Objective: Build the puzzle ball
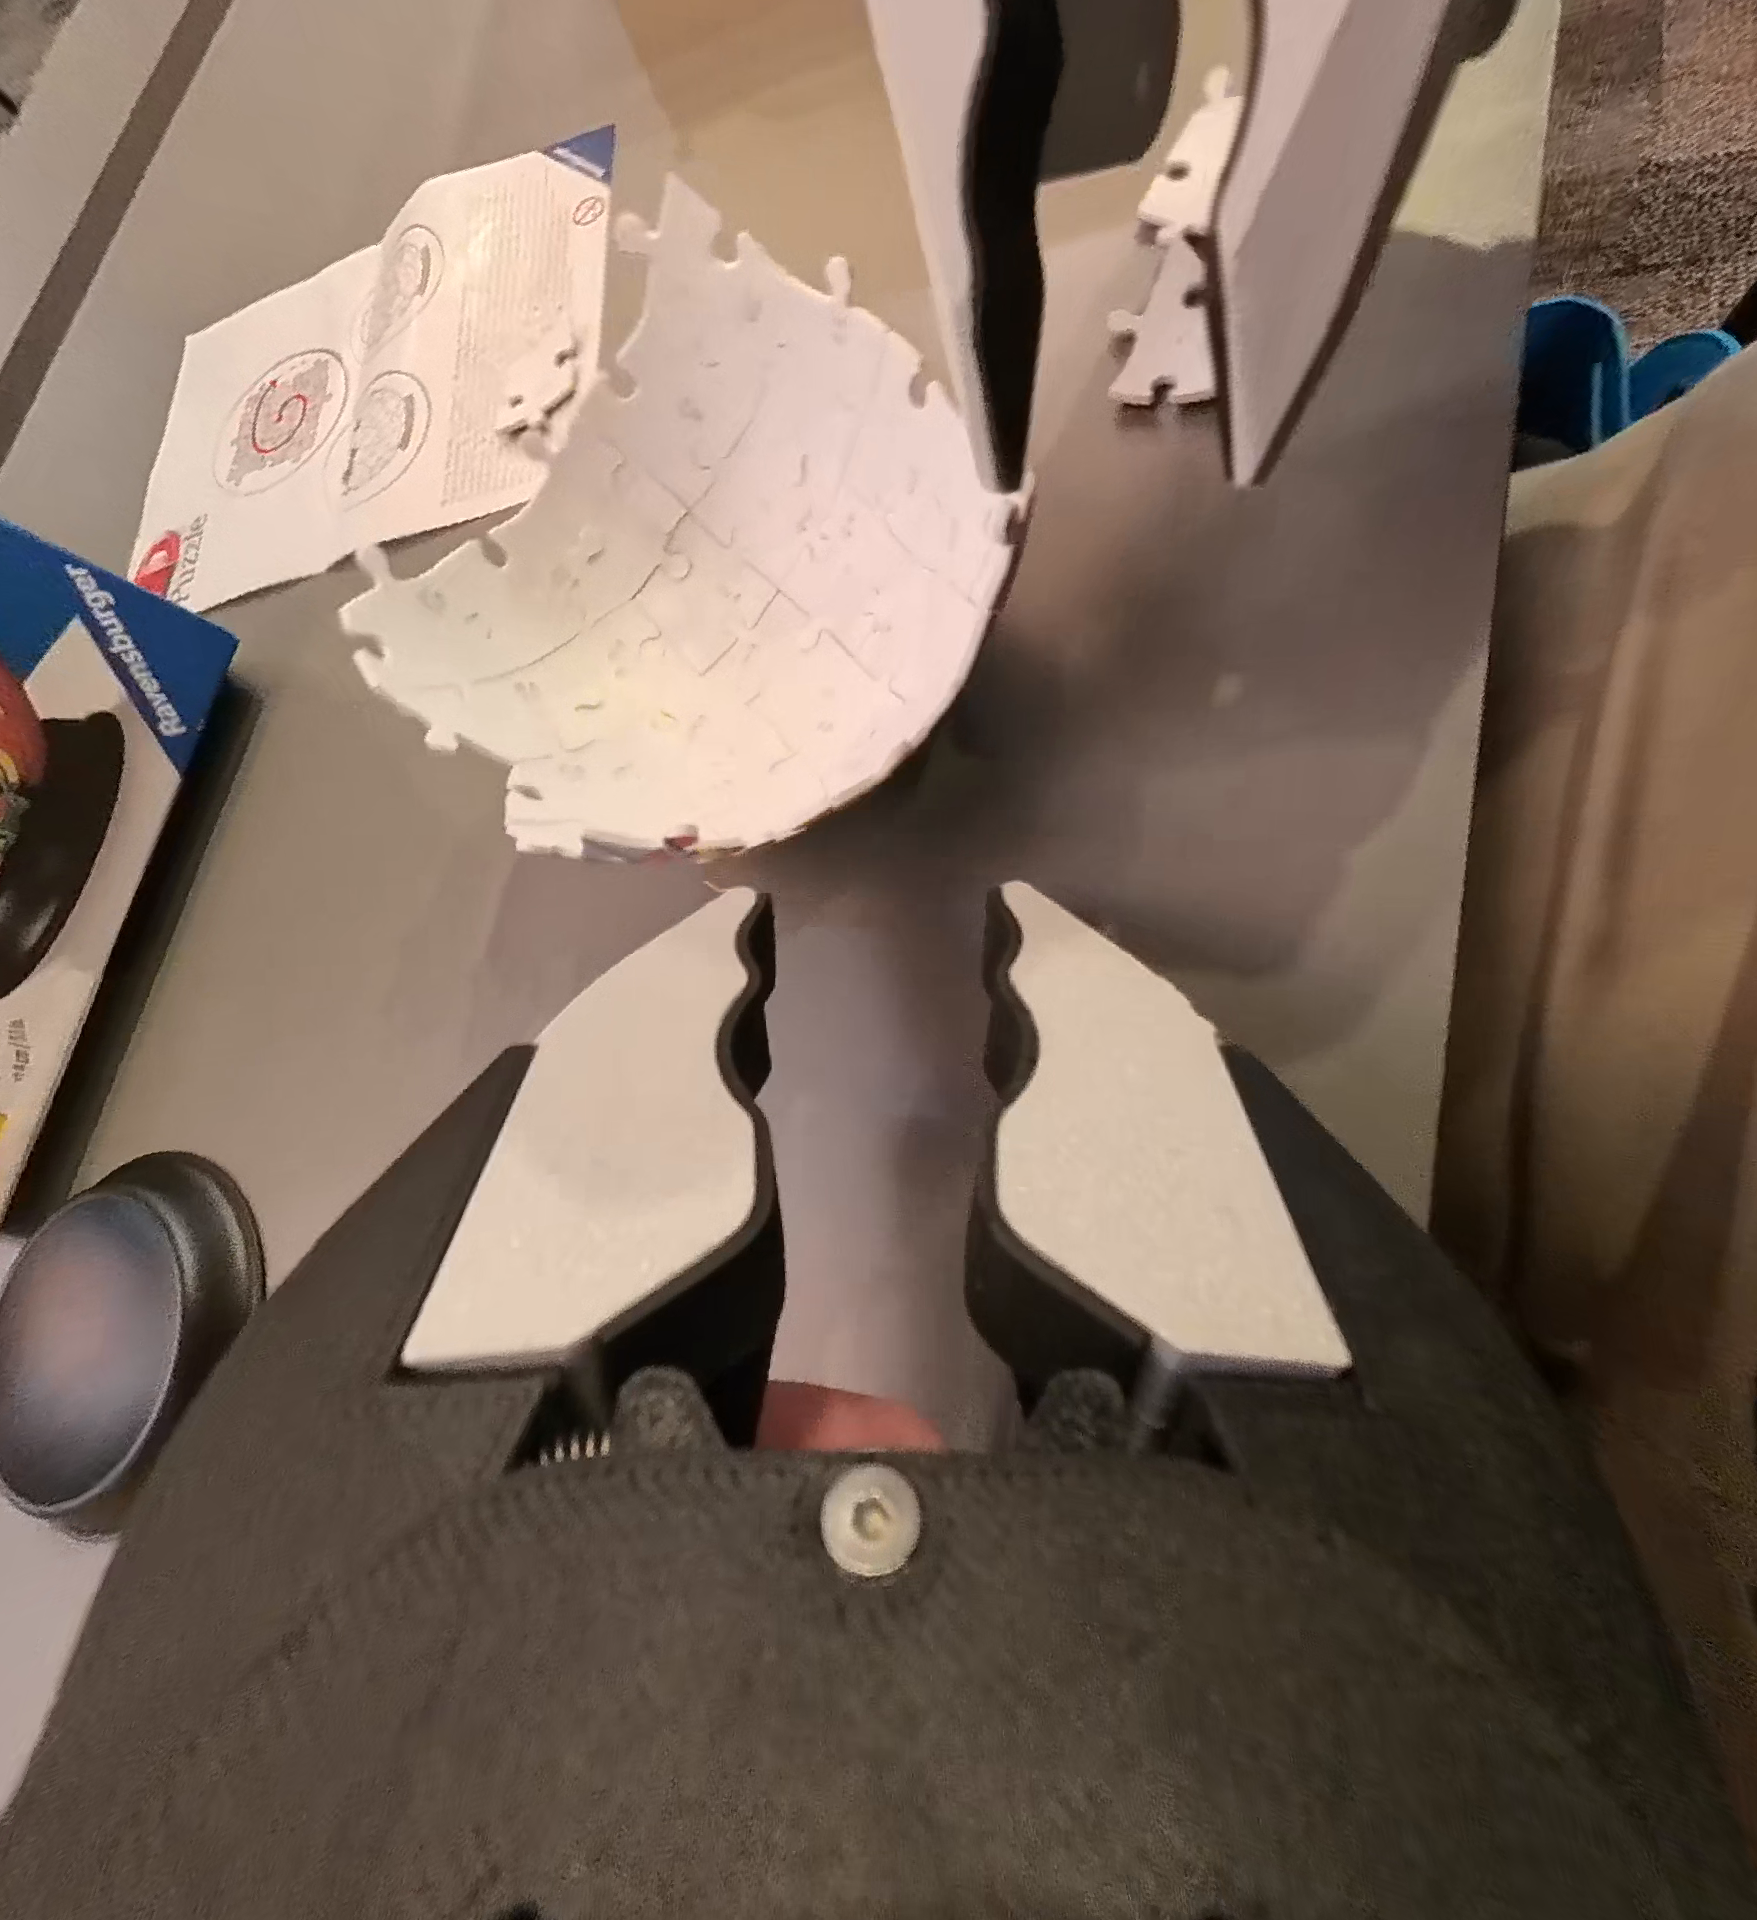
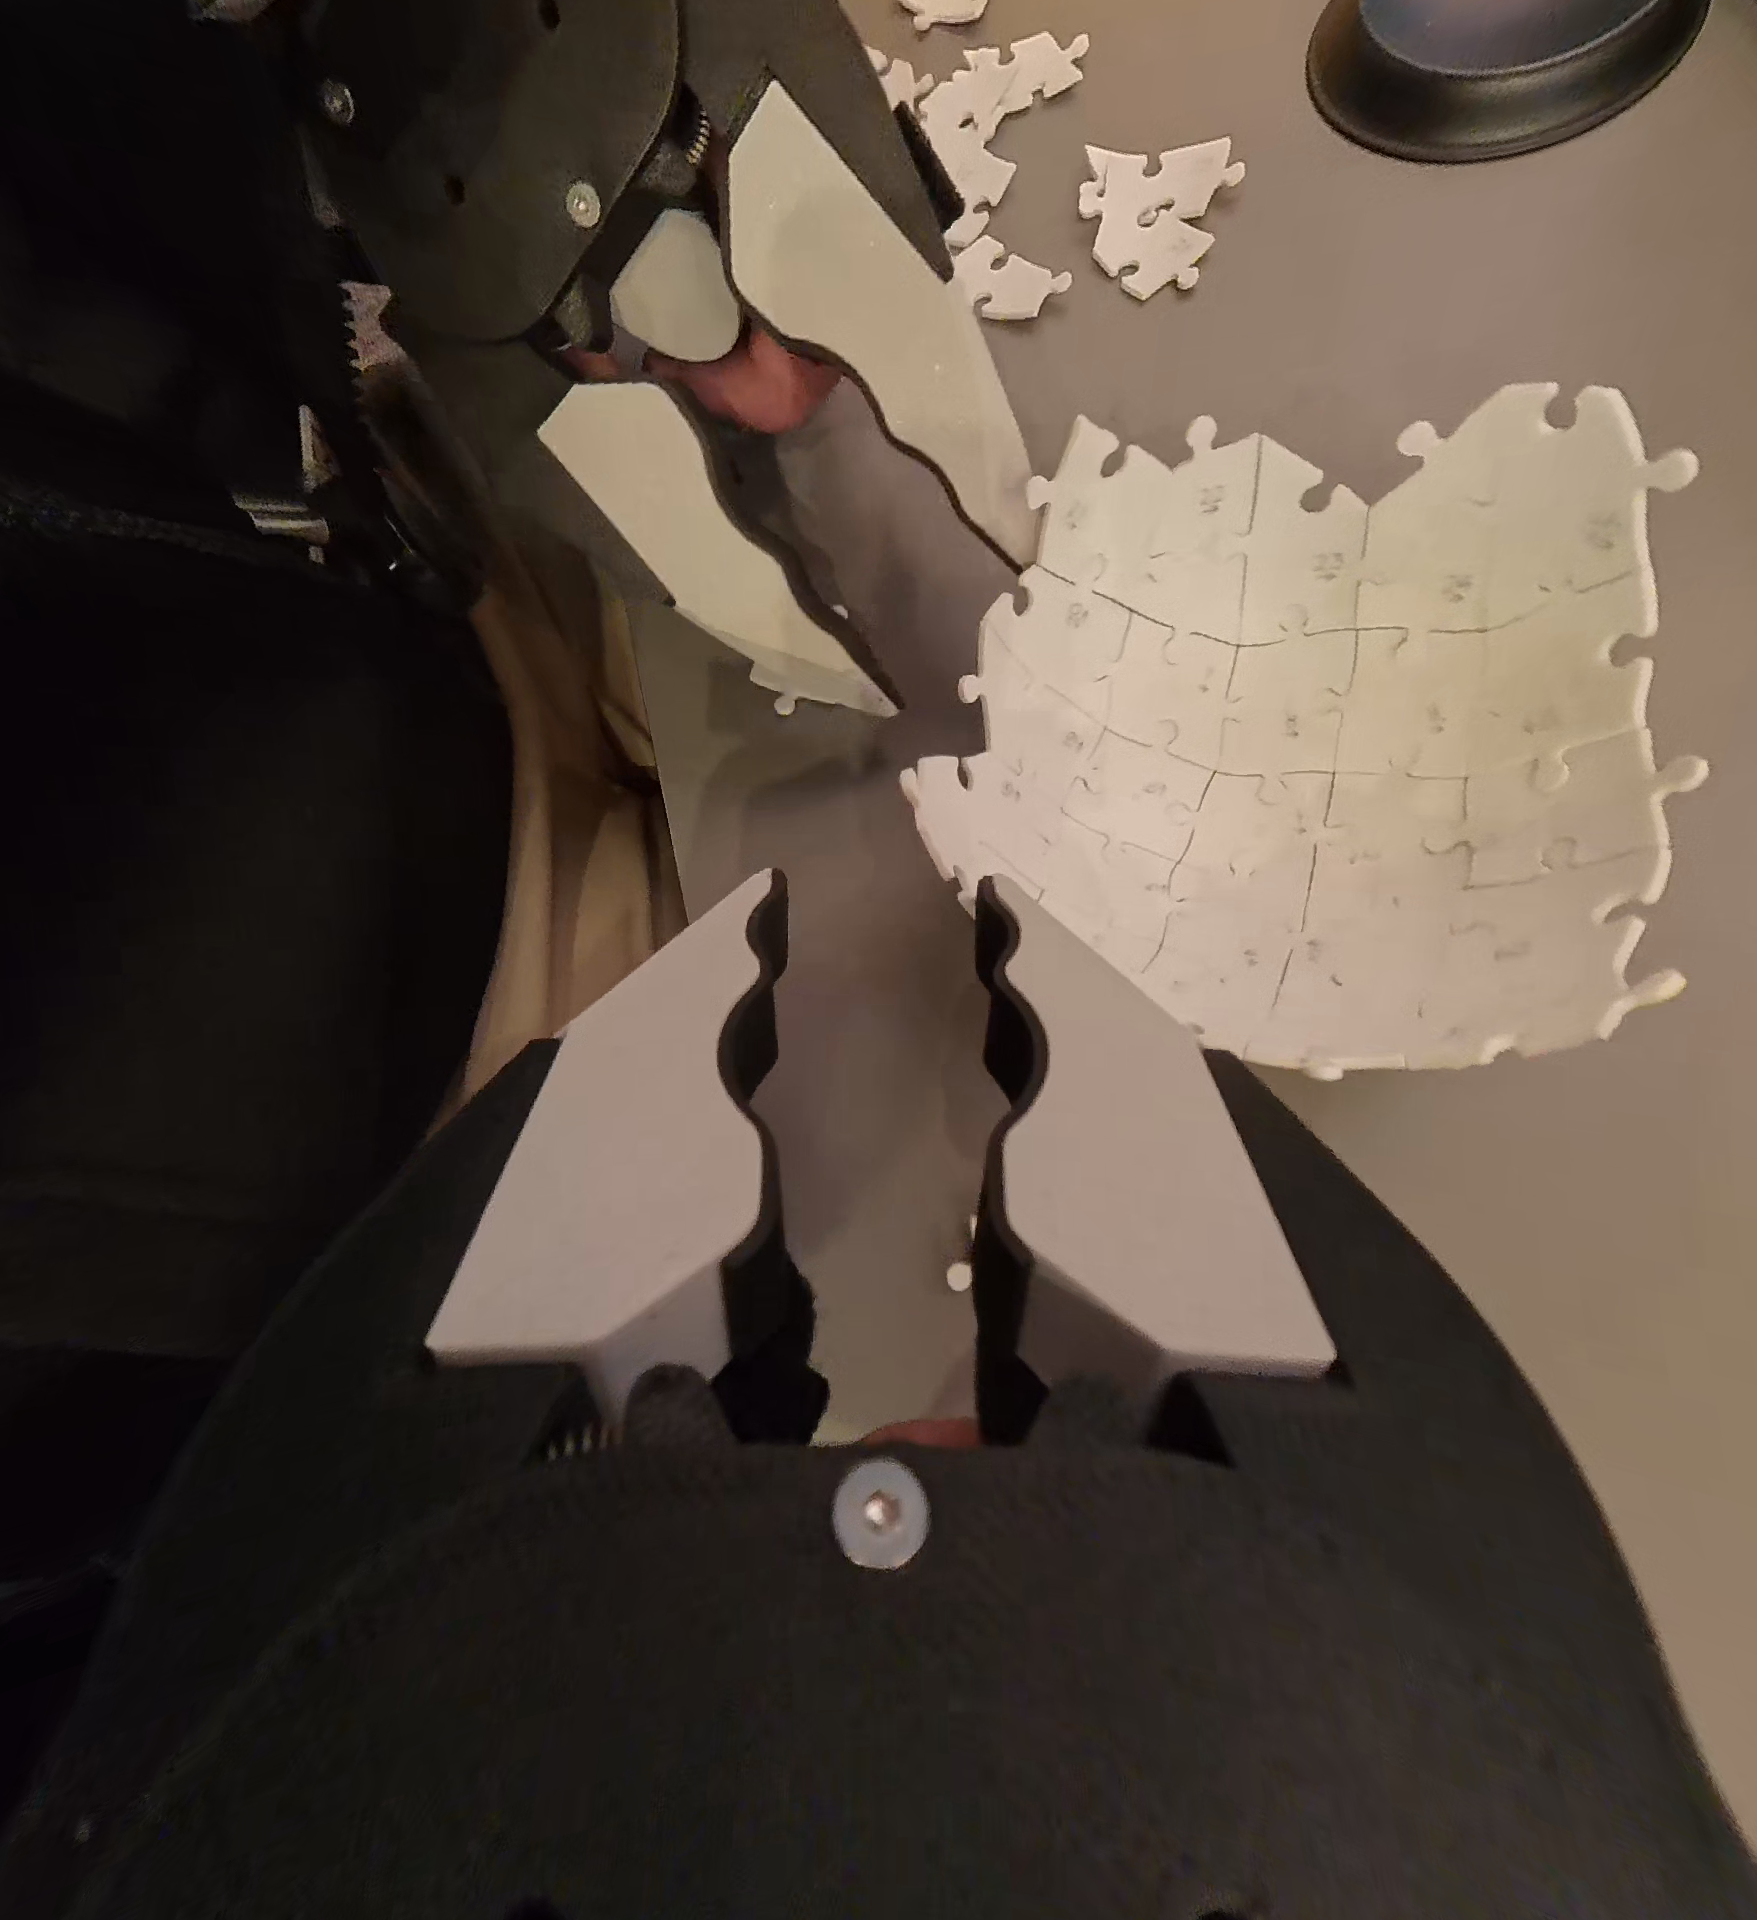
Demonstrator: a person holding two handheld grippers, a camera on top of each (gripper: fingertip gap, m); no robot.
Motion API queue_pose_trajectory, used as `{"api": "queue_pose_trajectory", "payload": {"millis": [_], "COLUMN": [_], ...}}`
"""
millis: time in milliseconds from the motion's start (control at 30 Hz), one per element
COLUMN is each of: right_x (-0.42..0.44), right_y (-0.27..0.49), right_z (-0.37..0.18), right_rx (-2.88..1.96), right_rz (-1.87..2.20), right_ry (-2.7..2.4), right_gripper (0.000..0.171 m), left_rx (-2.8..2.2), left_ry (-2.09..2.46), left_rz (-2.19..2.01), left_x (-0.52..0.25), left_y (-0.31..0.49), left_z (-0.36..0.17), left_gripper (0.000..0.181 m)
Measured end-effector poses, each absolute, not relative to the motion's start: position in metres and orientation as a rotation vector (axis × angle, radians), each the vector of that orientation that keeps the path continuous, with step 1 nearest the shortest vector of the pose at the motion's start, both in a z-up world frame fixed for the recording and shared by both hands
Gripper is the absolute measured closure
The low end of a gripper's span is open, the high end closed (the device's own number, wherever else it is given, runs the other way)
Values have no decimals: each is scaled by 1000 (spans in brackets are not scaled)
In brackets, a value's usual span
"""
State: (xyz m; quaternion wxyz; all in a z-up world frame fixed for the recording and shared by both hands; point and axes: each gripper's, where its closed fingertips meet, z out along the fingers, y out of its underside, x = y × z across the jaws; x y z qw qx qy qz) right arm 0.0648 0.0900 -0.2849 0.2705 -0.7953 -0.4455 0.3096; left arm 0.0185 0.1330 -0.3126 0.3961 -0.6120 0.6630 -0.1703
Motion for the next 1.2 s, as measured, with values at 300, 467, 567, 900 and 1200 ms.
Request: {"api": "queue_pose_trajectory", "payload": {"millis": [300,467,567,900,1200], "right_x": [51,51,50,49,57], "right_y": [92,94,94,95,99], "right_z": [-282,-279,-278,-277,-271], "right_rx": [-2111,-2097,-2093,-2088,-2077], "right_rz": [839,834,834,823,808], "right_ry": [-1203,-1189,-1189,-1187,-1143], "right_gripper": [136,135,135,135,134], "left_rx": [-1661,-1798,-1921,-1988,-1996], "left_ry": [1566,1438,1344,1256,1227], "left_rz": [-486,-562,-674,-797,-827], "left_x": [12,11,14,21,23], "left_y": [153,164,166,165,169], "left_z": [-304,-303,-307,-307,-304], "left_gripper": [144,142,138,137,138]}}
